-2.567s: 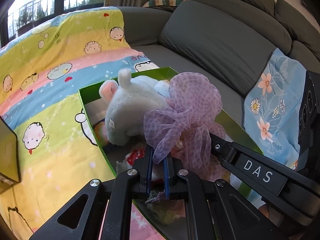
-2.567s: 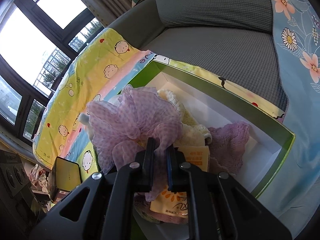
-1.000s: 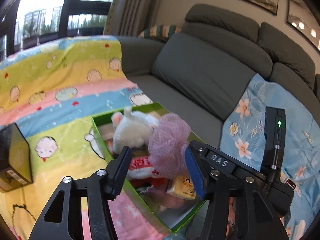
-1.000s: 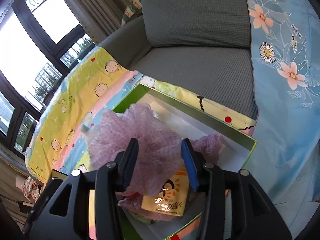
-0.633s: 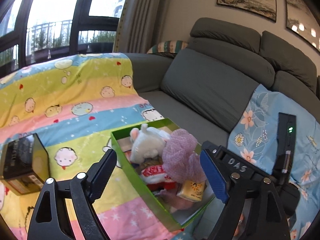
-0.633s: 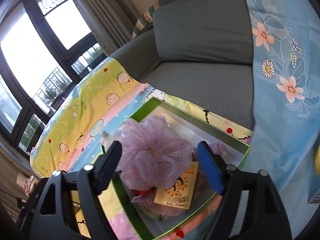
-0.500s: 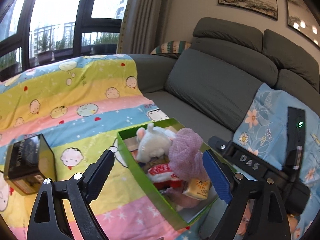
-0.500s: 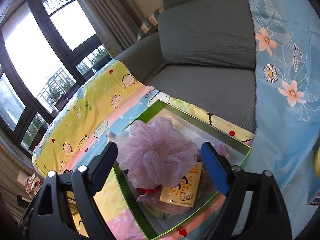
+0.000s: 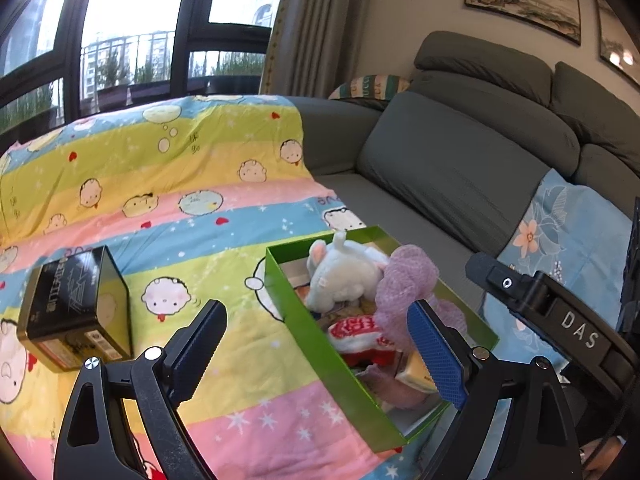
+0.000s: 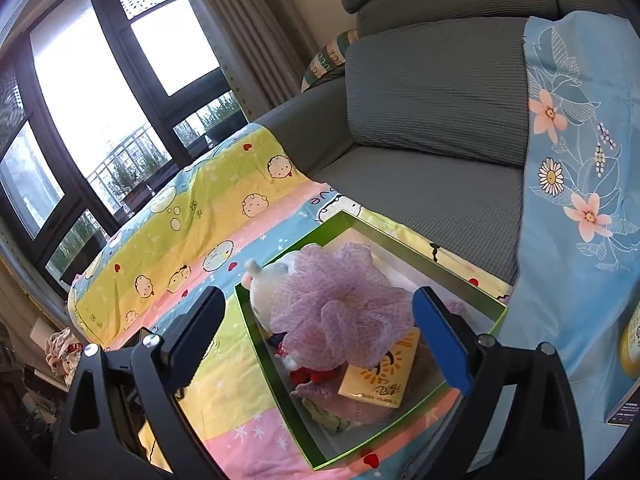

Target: Organize soft objects

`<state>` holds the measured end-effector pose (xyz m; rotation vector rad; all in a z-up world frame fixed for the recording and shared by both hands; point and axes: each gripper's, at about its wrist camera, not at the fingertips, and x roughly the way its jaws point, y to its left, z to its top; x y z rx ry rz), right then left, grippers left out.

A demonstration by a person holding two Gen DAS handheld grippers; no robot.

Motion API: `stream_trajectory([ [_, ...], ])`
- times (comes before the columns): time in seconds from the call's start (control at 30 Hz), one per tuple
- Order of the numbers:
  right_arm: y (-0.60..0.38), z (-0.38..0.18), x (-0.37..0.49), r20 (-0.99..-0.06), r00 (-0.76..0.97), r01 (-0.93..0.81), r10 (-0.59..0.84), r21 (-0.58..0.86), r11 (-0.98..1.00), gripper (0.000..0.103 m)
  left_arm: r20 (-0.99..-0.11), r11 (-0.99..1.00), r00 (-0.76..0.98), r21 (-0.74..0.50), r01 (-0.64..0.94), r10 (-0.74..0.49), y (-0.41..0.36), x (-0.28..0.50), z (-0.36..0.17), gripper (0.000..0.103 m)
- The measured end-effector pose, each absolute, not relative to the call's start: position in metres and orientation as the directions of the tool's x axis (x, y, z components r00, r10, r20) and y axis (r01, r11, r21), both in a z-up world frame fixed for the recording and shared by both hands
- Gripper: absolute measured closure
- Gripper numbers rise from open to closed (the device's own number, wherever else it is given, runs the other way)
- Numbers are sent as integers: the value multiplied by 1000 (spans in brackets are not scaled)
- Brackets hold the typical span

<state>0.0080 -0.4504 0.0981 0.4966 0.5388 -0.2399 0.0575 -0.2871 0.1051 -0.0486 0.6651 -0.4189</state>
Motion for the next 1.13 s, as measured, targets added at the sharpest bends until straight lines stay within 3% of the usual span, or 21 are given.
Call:
stream_trajectory([
  [1.13,-447,96,12,-575,809,378,-122,350,857,8,-644,909,650,-201,366,-404,-292,63,90,11],
])
